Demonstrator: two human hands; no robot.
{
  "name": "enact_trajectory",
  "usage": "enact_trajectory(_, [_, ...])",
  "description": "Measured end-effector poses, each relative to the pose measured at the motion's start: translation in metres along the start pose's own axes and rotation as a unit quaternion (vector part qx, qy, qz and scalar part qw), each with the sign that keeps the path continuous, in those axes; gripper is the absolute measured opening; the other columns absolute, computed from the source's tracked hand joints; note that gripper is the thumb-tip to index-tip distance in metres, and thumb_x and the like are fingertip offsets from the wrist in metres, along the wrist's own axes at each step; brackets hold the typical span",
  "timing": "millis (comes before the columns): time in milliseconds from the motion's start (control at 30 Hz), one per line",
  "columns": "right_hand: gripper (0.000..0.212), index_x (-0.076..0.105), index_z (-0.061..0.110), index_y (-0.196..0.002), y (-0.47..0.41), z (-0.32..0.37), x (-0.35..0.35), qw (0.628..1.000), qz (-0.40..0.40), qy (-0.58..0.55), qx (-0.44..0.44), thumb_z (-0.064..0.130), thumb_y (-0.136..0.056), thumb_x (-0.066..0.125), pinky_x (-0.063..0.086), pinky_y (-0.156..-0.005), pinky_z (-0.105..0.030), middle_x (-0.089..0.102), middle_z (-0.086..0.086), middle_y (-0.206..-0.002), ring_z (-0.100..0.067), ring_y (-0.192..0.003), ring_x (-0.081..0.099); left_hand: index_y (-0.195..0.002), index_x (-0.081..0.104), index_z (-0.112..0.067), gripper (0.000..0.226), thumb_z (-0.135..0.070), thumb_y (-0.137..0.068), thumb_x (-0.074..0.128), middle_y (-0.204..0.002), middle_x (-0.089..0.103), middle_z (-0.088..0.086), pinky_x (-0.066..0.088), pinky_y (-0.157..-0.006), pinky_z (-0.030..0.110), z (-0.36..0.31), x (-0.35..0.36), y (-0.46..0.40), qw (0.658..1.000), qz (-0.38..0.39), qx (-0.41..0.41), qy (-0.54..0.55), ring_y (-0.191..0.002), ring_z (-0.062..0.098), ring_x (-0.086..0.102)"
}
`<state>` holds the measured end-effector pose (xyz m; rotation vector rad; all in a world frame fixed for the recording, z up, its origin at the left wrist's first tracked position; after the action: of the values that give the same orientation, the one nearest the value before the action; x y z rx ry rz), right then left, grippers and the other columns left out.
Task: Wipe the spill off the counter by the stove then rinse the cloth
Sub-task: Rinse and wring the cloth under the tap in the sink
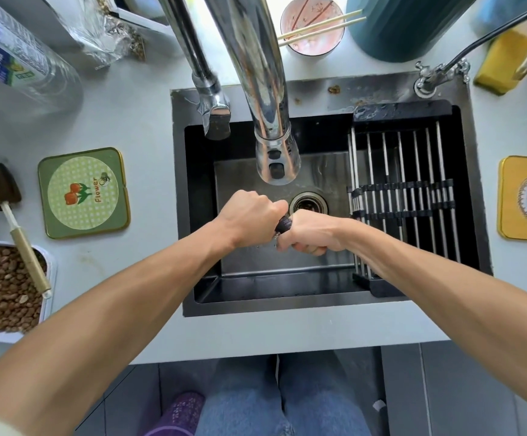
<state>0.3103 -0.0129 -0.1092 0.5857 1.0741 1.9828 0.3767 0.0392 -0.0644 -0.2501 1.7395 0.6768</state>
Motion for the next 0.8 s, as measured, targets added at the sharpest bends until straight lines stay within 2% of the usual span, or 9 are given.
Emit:
enact_trajectory(167, [0.029, 0.055, 0.023, -0.061, 0.000, 0.006, -0.030, 0.971, -0.140, 0.194, -0.026, 0.050, -0.071, 0.063, 0.036, -0.050, -0.028, 0.055, 0.008, -0.055, -0.017, -0.053, 0.048, -0.101, 0.068, -0.018, 0.020, -0.031, -0.086, 0.067, -0.099, 0.074, 0.012, 0.038, -0.066, 0.037, 0.008, 0.005, -0.002, 0.991, 0.051, -0.111, 0.050, -0.089, 0.043, 0.071])
enact_trajectory(267, [0.021, 0.061, 0.025, -0.072, 0.003, 0.005, -0.033, 0.950, -0.186, 0.249, -0.020, 0.046, -0.073, 0.067, 0.047, -0.059, -0.031, 0.067, 0.003, -0.070, -0.023, -0.070, 0.065, -0.100, 0.071, -0.020, 0.021, -0.035, -0.085, 0.070, -0.100, 0.072, 0.012, 0.042, -0.068, 0.038, 0.010, 0.013, 0.005, 0.977, 0.091, -0.159, 0.107, -0.090, 0.041, 0.069])
enact_trajectory(333, [0.018, 0.059, 0.028, -0.080, 0.009, 0.010, -0.035, 0.931, -0.218, 0.290, -0.037, 0.042, -0.076, 0.070, 0.052, -0.069, -0.035, 0.069, 0.002, -0.084, -0.029, -0.083, 0.067, -0.095, 0.072, -0.020, 0.022, -0.037, -0.081, 0.073, -0.090, 0.070, 0.008, 0.048, -0.066, 0.035, 0.016, 0.030, 0.017, 0.940, 0.164, -0.215, 0.207, -0.080, 0.033, 0.067])
enact_trajectory(400, [0.027, 0.061, 0.029, -0.103, 0.019, 0.018, -0.038, 0.905, -0.260, 0.326, -0.084, 0.033, -0.080, 0.073, 0.053, -0.075, -0.039, 0.066, 0.000, -0.108, -0.032, -0.095, 0.067, -0.086, 0.067, -0.014, 0.025, -0.033, -0.079, 0.081, -0.075, 0.068, 0.005, 0.049, -0.057, 0.030, 0.011, 0.053, 0.032, 0.857, 0.243, -0.249, 0.381, -0.065, 0.026, 0.062])
enact_trajectory(500, [0.067, 0.055, 0.023, -0.141, 0.045, 0.035, -0.033, 0.833, -0.340, 0.379, -0.216, 0.008, -0.078, 0.073, 0.057, -0.079, -0.043, 0.056, -0.003, -0.141, -0.033, -0.108, 0.065, -0.090, 0.057, -0.011, 0.028, -0.019, -0.087, 0.084, -0.071, 0.057, 0.005, 0.034, -0.049, 0.028, -0.017, 0.071, 0.058, 0.646, 0.318, -0.256, 0.645, -0.060, 0.020, 0.047])
enact_trajectory(567, [0.071, 0.056, 0.021, -0.147, 0.065, 0.043, -0.021, 0.767, -0.380, 0.418, -0.305, 0.000, -0.080, 0.067, 0.055, -0.089, -0.044, 0.055, -0.006, -0.150, -0.031, -0.122, 0.062, -0.090, 0.058, -0.013, 0.022, -0.017, -0.093, 0.079, -0.075, 0.055, 0.002, 0.032, -0.050, 0.024, -0.038, 0.066, 0.069, 0.510, 0.336, -0.228, 0.758, -0.061, 0.014, 0.046])
enact_trajectory(633, [0.065, 0.057, 0.020, -0.148, 0.074, 0.043, -0.006, 0.723, -0.374, 0.451, -0.366, 0.001, -0.086, 0.058, 0.052, -0.100, -0.043, 0.054, -0.007, -0.155, -0.031, -0.132, 0.058, -0.090, 0.065, -0.015, 0.014, -0.021, -0.092, 0.078, -0.078, 0.056, 0.001, 0.032, -0.053, 0.023, -0.058, 0.054, 0.075, 0.410, 0.355, -0.188, 0.819, -0.065, 0.014, 0.047])
enact_trajectory(700, [0.058, 0.061, 0.018, -0.145, 0.078, 0.046, 0.000, 0.698, -0.370, 0.464, -0.401, 0.007, -0.088, 0.056, 0.053, -0.098, -0.045, 0.059, -0.007, -0.149, -0.032, -0.126, 0.062, -0.095, 0.069, -0.015, 0.020, -0.028, -0.087, 0.082, -0.077, 0.055, 0.001, 0.030, -0.054, 0.023, -0.073, 0.040, 0.078, 0.355, 0.373, -0.147, 0.844, -0.064, 0.013, 0.046])
enact_trajectory(800, [0.032, 0.068, 0.020, -0.125, 0.087, 0.061, -0.004, 0.648, -0.399, 0.471, -0.446, 0.012, -0.094, 0.067, 0.052, -0.068, -0.042, 0.073, -0.001, -0.107, -0.027, -0.084, 0.067, -0.092, 0.061, -0.017, 0.034, -0.038, -0.083, 0.086, -0.067, 0.044, -0.006, 0.026, -0.050, 0.021, -0.086, 0.026, 0.082, 0.340, 0.404, -0.112, 0.842, -0.056, 0.009, 0.037])
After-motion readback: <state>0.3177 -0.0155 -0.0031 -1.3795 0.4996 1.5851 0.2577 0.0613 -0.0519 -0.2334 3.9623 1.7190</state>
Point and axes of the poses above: each hand's wrist, its own y-axis away from the middle knuckle, its own x-axis out of the palm, z = x × y, the point moved 10 cm from there along -y, towards the middle knuckle
